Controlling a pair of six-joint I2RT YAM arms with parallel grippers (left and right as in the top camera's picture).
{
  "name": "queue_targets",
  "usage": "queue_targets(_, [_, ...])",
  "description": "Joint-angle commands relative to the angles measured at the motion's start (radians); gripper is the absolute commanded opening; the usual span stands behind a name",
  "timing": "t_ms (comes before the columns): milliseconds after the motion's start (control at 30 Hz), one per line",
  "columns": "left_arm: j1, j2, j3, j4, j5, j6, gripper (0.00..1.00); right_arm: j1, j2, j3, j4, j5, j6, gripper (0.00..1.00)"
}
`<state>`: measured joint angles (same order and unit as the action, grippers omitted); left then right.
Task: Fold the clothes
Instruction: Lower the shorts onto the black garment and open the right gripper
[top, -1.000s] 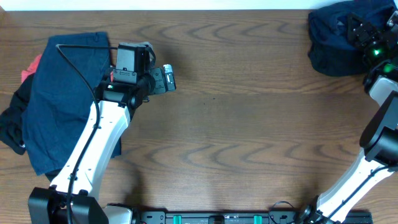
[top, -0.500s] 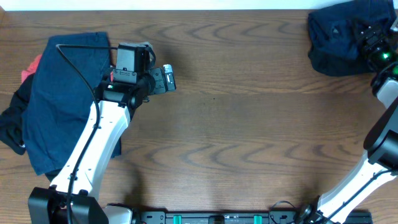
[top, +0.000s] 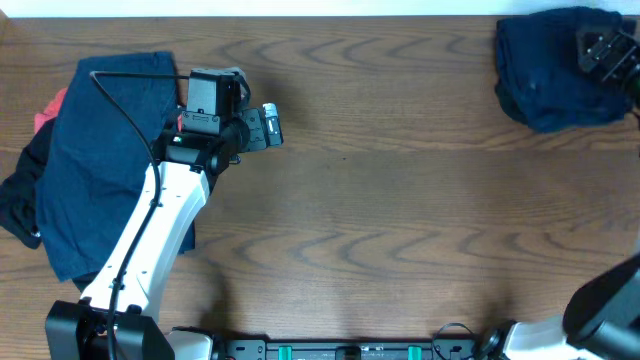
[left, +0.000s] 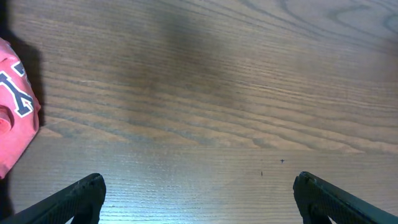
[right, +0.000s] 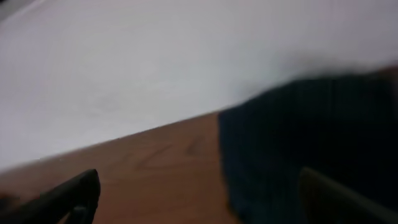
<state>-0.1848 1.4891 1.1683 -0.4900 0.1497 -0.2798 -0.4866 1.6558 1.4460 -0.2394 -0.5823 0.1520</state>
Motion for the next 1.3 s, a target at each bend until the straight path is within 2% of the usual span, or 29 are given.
queue_targets(0, [0.002,0.01,0.014,0.003,-0.008,0.017,0.98,0.051,0.014,0.004,-0.01,0.22,-0.287,0.99])
queue_targets(167, [0.002,0.01,0.014,0.002,-0.008,0.016,0.98,0.082,0.095,0.004,0.109,0.326,-0.442,0.99])
queue_targets(333, [0.002,0.01,0.014,0.002,-0.008,0.016,0.98,0.084,0.237,0.004,0.304,0.425,-0.449,0.99])
queue_targets(400, [0.002,0.01,0.014,0.002,-0.008,0.016,0.98,0.084,0.311,0.004,0.43,0.441,-0.449,0.99])
queue_targets(533, [0.002,0.024,0.014,0.002,-0.009,0.017,0.98,0.086,0.418,0.004,0.645,0.409,-0.444,0.99])
queue_targets(633, [0.002,0.054,0.014,0.002,-0.009,0.017,0.98,0.091,0.483,0.008,0.737,0.383,-0.444,0.99])
queue_targets(933, [0.002,0.153,0.014,-0.002,-0.008,0.017,0.98,0.068,0.678,0.053,0.757,0.332,-0.354,0.99])
queue_targets(1033, [0.002,0.158,0.014,-0.003,-0.009,0.017,0.98,0.04,0.768,0.091,0.749,0.33,-0.283,0.99])
queue_targets(1267, [0.002,0.158,0.014,-0.003,-0.009,0.017,0.98,0.006,0.861,0.143,0.632,0.256,-0.249,0.99])
